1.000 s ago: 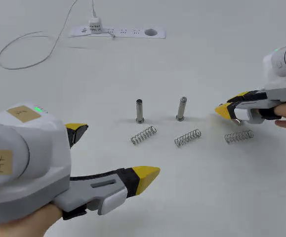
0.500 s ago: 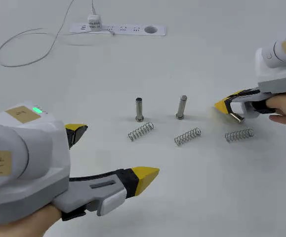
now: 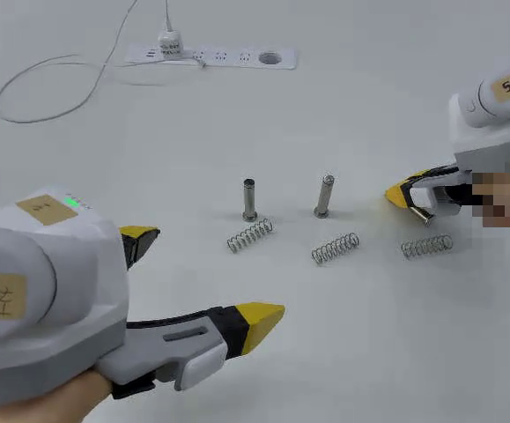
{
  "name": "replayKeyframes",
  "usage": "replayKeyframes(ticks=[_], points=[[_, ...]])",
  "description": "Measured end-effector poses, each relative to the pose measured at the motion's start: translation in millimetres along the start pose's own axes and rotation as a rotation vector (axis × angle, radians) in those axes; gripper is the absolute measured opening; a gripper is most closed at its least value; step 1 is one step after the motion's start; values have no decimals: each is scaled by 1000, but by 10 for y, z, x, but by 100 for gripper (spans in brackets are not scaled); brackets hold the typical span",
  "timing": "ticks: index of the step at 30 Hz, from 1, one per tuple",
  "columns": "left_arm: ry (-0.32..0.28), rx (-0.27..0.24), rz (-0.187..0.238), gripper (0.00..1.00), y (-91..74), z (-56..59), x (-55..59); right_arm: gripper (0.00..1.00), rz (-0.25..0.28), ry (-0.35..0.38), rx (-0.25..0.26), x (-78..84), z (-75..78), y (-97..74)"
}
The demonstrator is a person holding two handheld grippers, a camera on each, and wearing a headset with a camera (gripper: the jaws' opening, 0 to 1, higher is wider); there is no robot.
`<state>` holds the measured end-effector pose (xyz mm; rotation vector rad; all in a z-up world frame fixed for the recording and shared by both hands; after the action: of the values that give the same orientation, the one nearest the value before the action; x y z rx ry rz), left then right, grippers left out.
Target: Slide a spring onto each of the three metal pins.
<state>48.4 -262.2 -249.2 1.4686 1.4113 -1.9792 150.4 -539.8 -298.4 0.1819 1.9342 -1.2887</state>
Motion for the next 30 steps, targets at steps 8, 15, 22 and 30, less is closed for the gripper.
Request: replayKeyframes(ticks=[8,15,22,30], points=[[-3,-6,4,88,-9,1,-8,9,44,41,13,-5,-23,-90],[-3,-2,7,88,-10,17,-11,9,78,34,26,-69,-70,-212],[-5,-8,12,88,-32,14,-16,9,90,16,22,-97,-135,-310],[-8,-18,22,88,-50,6,-35,8,93,-25,22,-129,-218,-413]])
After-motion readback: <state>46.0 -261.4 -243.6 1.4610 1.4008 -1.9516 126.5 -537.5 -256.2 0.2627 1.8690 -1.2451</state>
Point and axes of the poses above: the centre of the closed fingertips' face, and the gripper's own axes: y roughly forward along the fingers, z roughly to its right, x roughly out of its underside, the point moved 7 cm from there along -y, roughly backward along the fingers, and after that the axes turned 12 degrees about -x, right-handed, at the moved point
